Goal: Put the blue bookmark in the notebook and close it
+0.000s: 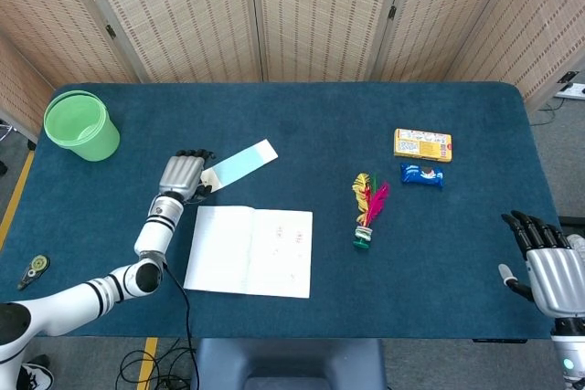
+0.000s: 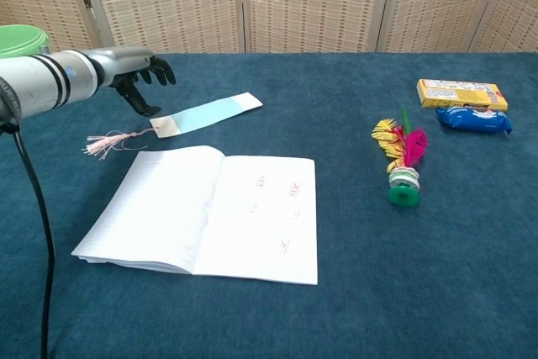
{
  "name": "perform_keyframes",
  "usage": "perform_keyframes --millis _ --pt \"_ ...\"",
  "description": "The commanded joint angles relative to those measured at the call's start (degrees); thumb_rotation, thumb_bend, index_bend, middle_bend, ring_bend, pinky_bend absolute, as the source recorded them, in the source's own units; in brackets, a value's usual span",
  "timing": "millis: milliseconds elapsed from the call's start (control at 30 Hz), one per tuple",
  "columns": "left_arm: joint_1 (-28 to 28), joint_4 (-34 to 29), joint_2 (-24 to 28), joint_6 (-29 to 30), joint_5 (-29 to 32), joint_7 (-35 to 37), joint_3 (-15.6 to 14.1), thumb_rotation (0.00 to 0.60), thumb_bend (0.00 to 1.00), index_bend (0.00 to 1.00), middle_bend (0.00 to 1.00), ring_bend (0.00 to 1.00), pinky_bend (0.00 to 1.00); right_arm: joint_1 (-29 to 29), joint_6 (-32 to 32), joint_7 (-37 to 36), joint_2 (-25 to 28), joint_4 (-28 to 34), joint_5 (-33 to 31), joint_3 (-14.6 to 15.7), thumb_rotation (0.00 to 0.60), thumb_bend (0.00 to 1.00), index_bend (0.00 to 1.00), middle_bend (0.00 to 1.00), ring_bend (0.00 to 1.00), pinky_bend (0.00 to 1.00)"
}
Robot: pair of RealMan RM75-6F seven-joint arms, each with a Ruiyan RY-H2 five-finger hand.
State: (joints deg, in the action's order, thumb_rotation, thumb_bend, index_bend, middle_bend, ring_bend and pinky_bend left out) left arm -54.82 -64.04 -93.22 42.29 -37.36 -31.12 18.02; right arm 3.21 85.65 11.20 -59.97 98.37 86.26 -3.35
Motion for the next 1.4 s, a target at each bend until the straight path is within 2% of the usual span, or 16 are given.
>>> perform_keyframes --millis 33,133,300,367,433,533,700,1033,1400 --pt "-2.04 2.81 -1.28 -2.4 3.35 -0.97 -0.5 0.6 0.59 0.21 0.23 0.2 0.2 0.23 -0.38 0.51 0.08 0.31 -0.34 -0.12 0.6 0.22 0.14 0.13 0.16 0.22" --pt "-3.1 4.38 -1.93 -3.77 5.25 -1.04 -0.87 0.6 0.67 0.21 0.23 0.2 0.2 0.45 -0.79 1.04 0.09 0.64 -0.73 -0.25 0.6 0.22 0.14 0.13 0.17 0.22" --pt "-4.38 6.2 -3.07 -5.23 7.12 -0.28 -1.11 0.59 0.72 0.21 0.23 0.18 0.2 0.83 -1.38 1.57 -0.05 0.94 -0.99 -0.32 0.6 0.22 0.14 0.13 0.17 0.22" --pt "-5.13 7.12 -3.63 -6.03 7.84 0.15 -1.09 0.542 0.72 0.21 0.23 0.17 0.19 0.99 -1.68 1.75 -0.07 1.0 -1.08 -0.31 0.6 0.22 0.14 0.13 0.17 0.22" --pt "-5.98 8.44 -4.3 -6.68 8.38 0.15 -1.34 0.448 0.72 0.2 0.23 0.15 0.19 1.1 -1.82 1.93 0.02 1.11 -1.23 -0.37 0.6 0.22 0.14 0.13 0.17 0.22" --pt "-7.2 10.37 -5.31 -7.72 9.57 0.26 -1.45 0.372 0.72 0.19 0.23 0.13 0.18 1.11 -1.86 2.03 0.14 1.22 -1.46 -0.4 0.6 0.22 0.14 0.13 0.17 0.22" --pt "-9.19 13.74 -6.9 -9.53 12.61 -0.13 -1.72 0.305 0.72 0.19 0.22 0.12 0.18 0.93 -1.75 2.05 0.3 1.32 -1.9 -0.38 0.6 0.22 0.14 0.13 0.17 0.22" --pt "-12.55 21.74 -11.23 -12.03 16.6 -1.47 -2.75 0.301 0.72 0.19 0.22 0.11 0.18 0.7 -1.52 1.98 0.61 1.38 -2.47 -0.44 0.6 0.22 0.14 0.13 0.17 0.22" --pt "-13.73 29.74 -14.33 -14.33 19.83 -3.71 -3.03 0.298 0.72 0.19 0.22 0.11 0.18 0.45 -1.39 2.44 0.62 1.65 -3.15 -0.42 0.6 0.22 0.14 0.13 0.17 0.22"
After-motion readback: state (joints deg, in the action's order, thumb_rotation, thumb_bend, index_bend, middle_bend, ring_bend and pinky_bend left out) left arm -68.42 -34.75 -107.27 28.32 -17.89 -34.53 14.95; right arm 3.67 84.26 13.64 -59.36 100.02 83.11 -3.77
